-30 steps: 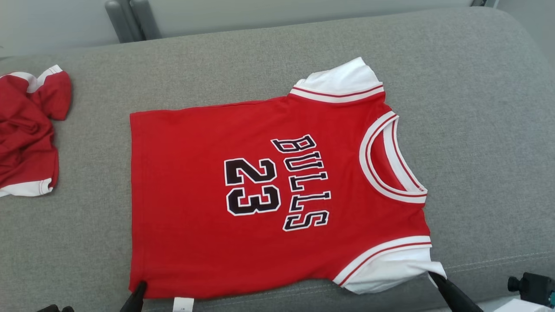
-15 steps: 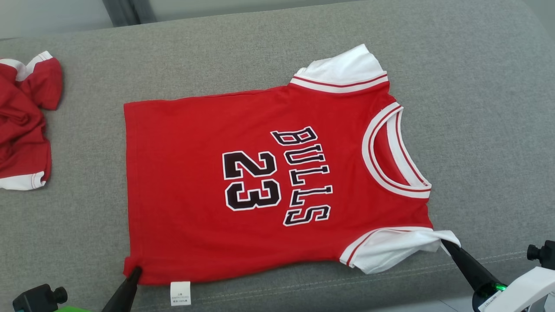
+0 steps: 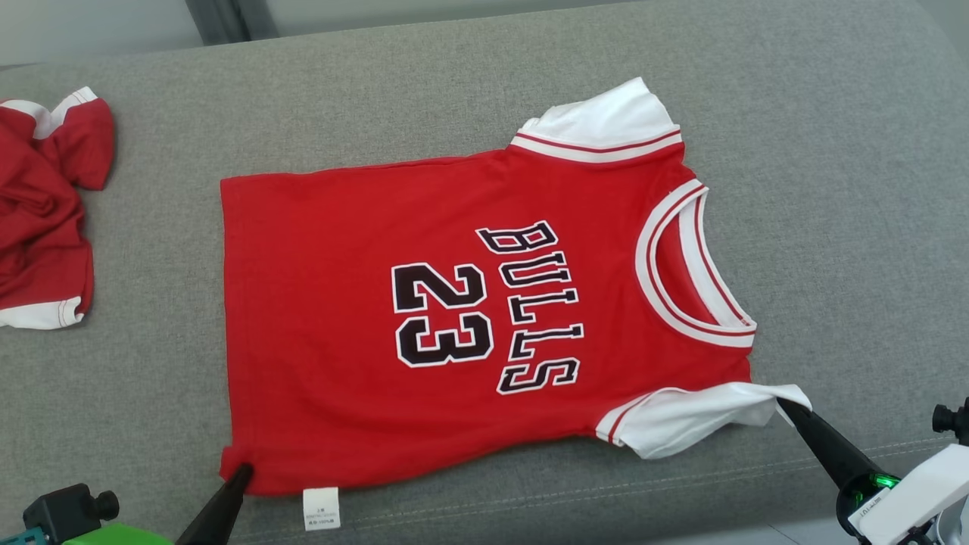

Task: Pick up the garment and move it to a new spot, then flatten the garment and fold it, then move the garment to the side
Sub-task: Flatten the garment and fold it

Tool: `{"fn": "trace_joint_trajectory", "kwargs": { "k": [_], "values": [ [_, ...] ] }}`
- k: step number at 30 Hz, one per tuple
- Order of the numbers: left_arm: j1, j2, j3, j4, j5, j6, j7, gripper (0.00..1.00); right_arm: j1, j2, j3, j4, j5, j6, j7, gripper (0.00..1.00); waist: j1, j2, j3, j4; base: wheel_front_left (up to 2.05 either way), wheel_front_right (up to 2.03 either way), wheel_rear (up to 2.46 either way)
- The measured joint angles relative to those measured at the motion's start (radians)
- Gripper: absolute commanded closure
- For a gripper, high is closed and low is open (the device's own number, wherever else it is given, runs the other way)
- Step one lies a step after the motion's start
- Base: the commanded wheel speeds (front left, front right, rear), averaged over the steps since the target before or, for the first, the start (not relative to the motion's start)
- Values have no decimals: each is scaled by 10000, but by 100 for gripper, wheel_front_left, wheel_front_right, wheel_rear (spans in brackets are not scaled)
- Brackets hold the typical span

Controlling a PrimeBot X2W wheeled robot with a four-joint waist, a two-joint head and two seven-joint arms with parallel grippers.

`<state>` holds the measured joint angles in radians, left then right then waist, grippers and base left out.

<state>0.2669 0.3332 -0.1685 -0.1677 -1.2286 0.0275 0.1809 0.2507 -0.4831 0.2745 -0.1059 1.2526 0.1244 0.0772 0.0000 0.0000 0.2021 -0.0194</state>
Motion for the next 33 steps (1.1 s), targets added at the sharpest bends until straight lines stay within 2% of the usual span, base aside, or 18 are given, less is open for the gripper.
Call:
{"fn": "trace_joint_trajectory", "kwargs": {
  "k": [16, 33],
  "values": [
    [-439, 328, -33, -190, -48, 518, 752, 100, -587, -65, 2, 79, 159, 0, 297, 100, 0, 0, 113, 28, 0, 0, 0],
    [-1541, 539, -174, -180, -40, 709, 1402, 100, -1580, -58, 27, 336, 153, 0, 453, 100, 0, 0, 672, -76, 0, 0, 0]
  ]
}}
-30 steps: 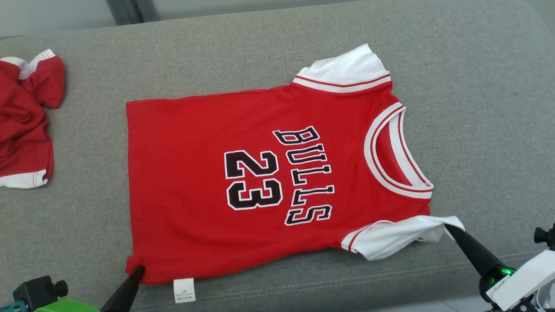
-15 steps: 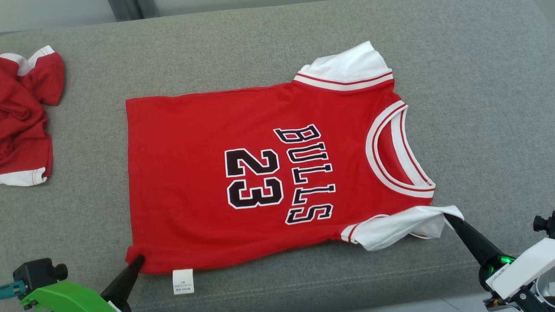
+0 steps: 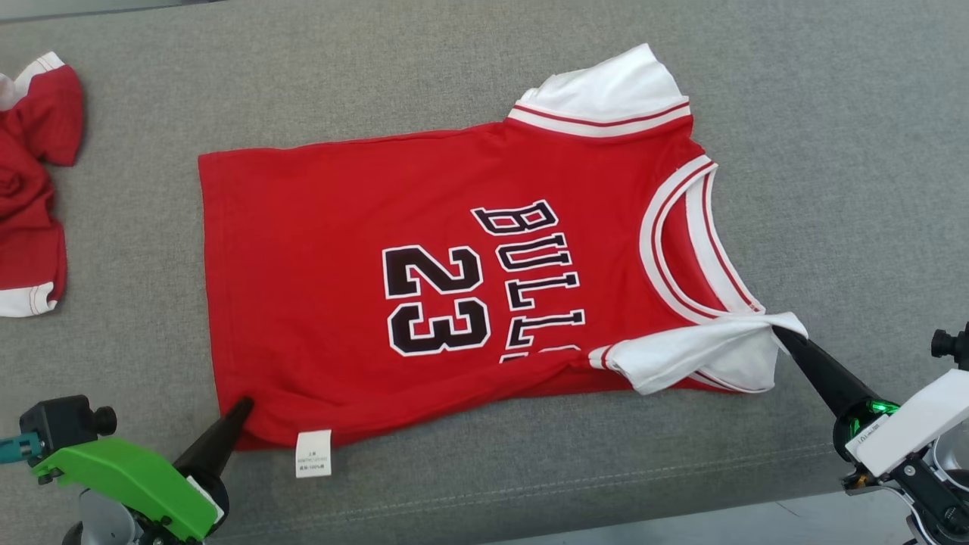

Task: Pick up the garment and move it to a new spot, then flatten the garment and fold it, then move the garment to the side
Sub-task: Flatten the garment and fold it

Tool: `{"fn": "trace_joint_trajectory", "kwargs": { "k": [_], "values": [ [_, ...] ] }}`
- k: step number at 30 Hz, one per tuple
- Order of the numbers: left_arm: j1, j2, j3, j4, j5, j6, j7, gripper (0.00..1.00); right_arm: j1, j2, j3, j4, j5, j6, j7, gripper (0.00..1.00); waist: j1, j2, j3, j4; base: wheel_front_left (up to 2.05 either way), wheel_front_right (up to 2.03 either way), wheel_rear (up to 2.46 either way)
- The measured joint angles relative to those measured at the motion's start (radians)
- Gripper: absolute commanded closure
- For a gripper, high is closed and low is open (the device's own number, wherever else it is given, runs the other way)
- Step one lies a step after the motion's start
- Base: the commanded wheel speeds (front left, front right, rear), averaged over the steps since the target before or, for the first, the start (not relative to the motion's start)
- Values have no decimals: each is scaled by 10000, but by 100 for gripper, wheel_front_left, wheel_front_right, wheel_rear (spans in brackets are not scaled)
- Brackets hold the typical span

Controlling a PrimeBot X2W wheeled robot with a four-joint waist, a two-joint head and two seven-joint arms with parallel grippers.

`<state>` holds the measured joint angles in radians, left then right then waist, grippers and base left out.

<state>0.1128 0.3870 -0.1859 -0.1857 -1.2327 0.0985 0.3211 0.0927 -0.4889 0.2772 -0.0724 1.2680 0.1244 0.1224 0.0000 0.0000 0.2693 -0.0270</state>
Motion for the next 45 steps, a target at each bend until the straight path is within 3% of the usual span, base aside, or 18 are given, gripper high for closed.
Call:
{"fn": "trace_joint_trajectory", "kwargs": {
  "k": [45],
  "values": [
    [-2561, -261, -117, 1804, 251, 224, 541, 100, -2139, 476, 512, 1358, -497, 0, 150, 100, 0, 0, 1277, 120, 0, 0, 0]
  ]
}}
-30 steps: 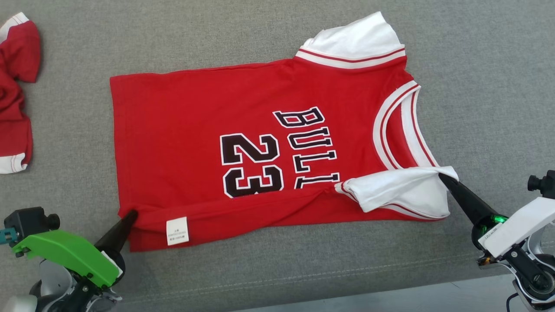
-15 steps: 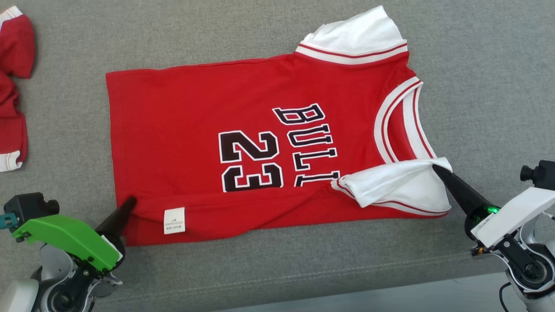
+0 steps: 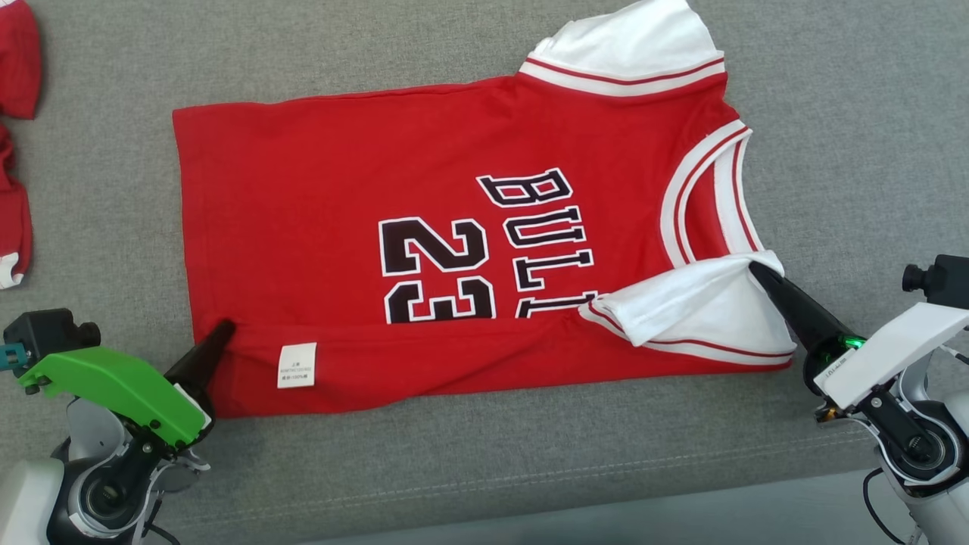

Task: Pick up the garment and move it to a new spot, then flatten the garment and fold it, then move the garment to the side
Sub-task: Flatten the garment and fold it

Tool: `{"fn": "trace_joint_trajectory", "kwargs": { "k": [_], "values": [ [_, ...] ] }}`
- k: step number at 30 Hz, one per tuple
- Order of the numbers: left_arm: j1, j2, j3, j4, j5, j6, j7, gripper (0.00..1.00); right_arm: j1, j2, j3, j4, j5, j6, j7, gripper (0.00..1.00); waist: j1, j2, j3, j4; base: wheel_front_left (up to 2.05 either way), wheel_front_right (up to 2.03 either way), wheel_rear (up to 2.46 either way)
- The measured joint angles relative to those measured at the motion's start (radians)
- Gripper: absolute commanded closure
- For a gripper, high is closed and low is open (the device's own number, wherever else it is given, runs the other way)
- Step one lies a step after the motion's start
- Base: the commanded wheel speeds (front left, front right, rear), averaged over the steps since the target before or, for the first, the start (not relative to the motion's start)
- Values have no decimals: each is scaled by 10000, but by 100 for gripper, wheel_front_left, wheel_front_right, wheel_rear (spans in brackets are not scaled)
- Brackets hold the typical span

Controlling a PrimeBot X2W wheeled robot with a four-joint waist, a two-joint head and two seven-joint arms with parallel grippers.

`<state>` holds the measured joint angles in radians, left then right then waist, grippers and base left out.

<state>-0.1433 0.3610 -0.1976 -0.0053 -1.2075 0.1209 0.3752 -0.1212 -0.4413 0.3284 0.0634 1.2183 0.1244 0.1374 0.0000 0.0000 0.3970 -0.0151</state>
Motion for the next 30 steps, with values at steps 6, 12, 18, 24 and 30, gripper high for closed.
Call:
{"fn": "trace_joint_trajectory", "kwargs": {
  "k": [6, 12, 18, 24, 30],
  "values": [
    [-128, -67, 0, 221, 27, 0, 21, 100, -142, 50, 52, 219, -67, 0, -63, 100, 0, 0, 46, 22, 0, 0, 0],
    [-222, -148, 0, 359, 65, 0, 19, 98, -173, 169, 128, 418, -123, 0, -142, 100, 0, 0, 20, 46, 0, 0, 0],
    [-324, -259, 4, 579, 104, 0, -17, 100, -255, 196, 211, 543, -125, 0, -226, 91, 0, 0, -64, 78, 0, 0, 0],
    [-341, -293, 17, 683, 318, 0, -81, 100, -347, 201, 297, 660, -125, 0, -238, 100, 0, 0, -183, 115, 0, 0, 0],
    [-362, -297, 25, 740, 326, 4, -82, 100, -348, 198, 316, 734, -125, 0, -314, 100, 0, 0, -318, 136, 0, 0, 0]
  ]
}}
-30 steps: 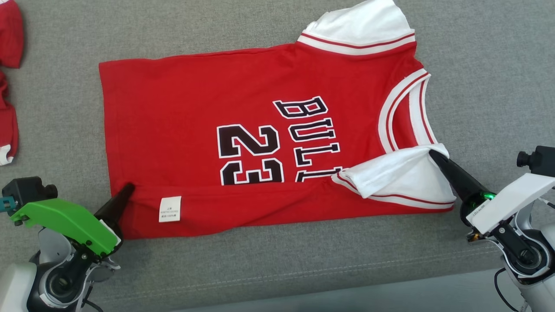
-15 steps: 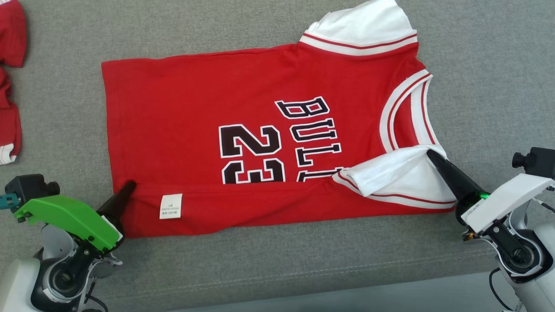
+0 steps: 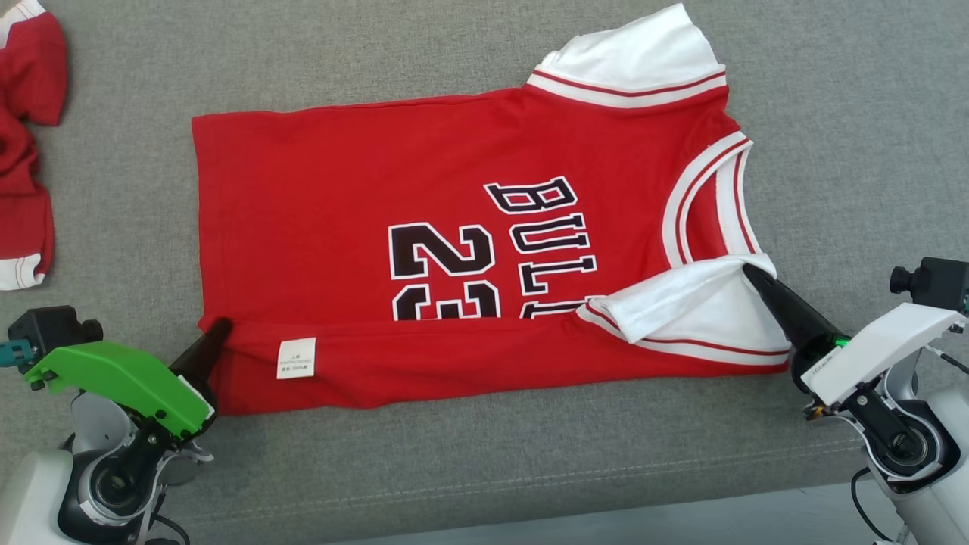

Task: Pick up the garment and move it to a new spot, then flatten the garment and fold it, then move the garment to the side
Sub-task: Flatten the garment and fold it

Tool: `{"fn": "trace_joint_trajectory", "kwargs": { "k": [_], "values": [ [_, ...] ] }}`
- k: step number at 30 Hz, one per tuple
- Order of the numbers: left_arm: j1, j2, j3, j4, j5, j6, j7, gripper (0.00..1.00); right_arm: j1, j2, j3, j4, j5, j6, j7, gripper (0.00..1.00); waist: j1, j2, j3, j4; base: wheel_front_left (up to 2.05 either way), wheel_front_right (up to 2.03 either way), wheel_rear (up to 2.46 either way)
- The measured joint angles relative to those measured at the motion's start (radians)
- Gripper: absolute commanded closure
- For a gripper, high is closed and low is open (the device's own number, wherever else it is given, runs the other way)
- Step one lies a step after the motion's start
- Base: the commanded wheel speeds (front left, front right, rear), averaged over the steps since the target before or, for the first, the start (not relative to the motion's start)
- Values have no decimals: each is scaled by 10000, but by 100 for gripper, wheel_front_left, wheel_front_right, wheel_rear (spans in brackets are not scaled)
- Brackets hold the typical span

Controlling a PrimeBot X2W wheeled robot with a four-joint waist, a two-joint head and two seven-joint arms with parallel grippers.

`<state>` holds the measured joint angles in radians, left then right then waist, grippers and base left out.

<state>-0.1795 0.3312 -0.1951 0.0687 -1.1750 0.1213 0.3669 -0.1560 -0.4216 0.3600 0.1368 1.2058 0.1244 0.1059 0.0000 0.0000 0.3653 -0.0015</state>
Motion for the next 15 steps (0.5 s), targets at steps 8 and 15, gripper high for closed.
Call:
{"fn": "trace_joint_trajectory", "kwargs": {
  "k": [8, 15],
  "values": [
    [-4, -19, -13, 136, 4, 21, -27, 55, -12, 10, 59, 81, -27, 0, -117, 68, 0, 0, -21, -6, 0, 0, 0],
    [-7, -65, 0, 215, 6, 21, -130, 0, -84, 46, 56, 242, -150, 0, -349, 0, 0, 0, -61, -34, 0, 0, 0]
  ]
}}
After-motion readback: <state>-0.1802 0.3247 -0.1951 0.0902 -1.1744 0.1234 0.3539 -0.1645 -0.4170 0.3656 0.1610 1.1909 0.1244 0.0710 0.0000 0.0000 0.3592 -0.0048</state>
